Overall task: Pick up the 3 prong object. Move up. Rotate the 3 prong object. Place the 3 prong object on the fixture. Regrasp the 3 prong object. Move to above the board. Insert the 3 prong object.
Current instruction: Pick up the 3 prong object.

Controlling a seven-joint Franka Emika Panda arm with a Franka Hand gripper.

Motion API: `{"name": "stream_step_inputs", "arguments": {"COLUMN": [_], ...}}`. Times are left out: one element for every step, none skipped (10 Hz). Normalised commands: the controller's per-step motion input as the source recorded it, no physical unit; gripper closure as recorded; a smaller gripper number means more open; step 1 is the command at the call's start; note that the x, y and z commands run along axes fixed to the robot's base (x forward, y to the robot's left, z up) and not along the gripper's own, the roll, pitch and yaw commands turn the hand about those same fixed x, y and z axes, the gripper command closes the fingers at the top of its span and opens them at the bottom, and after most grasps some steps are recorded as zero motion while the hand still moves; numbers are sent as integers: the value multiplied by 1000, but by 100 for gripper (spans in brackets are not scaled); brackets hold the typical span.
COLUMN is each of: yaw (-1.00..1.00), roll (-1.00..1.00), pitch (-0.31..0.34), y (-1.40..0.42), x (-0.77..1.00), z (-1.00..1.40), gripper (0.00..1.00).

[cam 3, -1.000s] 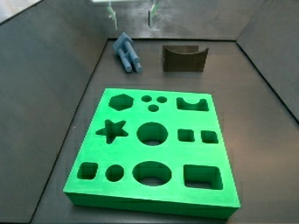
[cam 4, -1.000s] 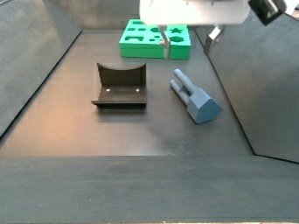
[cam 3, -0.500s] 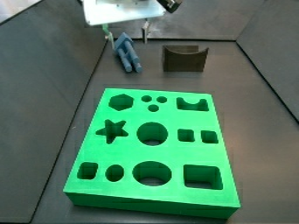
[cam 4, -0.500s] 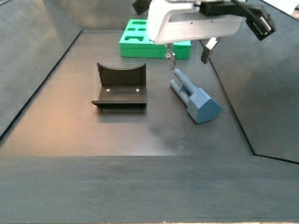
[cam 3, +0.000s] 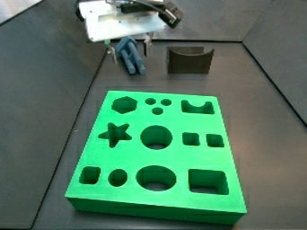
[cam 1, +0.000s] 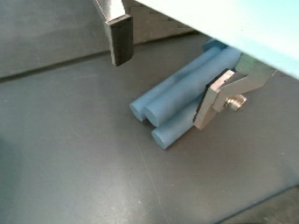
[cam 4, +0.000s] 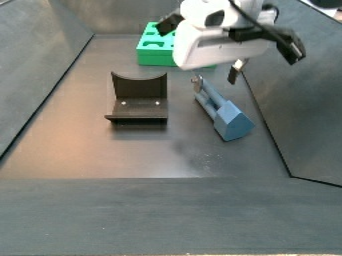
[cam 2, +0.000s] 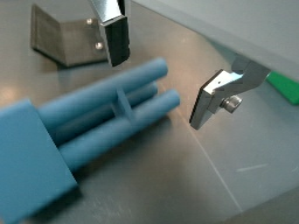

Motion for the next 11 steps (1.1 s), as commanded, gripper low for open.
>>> {"name": "stream_step_inputs", "arguments": {"yaw": [111,137,131,143,140,174,134,0,0,0,0], "roll": [41,47,0,-39,-31,0,0,19,0,0,0], "pitch": [-124,-121,-153,-234,-280,-279,-284,0,0,0,0], "y": [0,0,0,0,0,0,0,0,0,0,0], "x": [-91,-49,-14,0,23,0,0,0,0,0,0], "z": [-491,-511,-494,-537,-637,-680,-594,0,0,0,0], "gripper": [0,0,0,0,0,0,0,0,0,100,100]}}
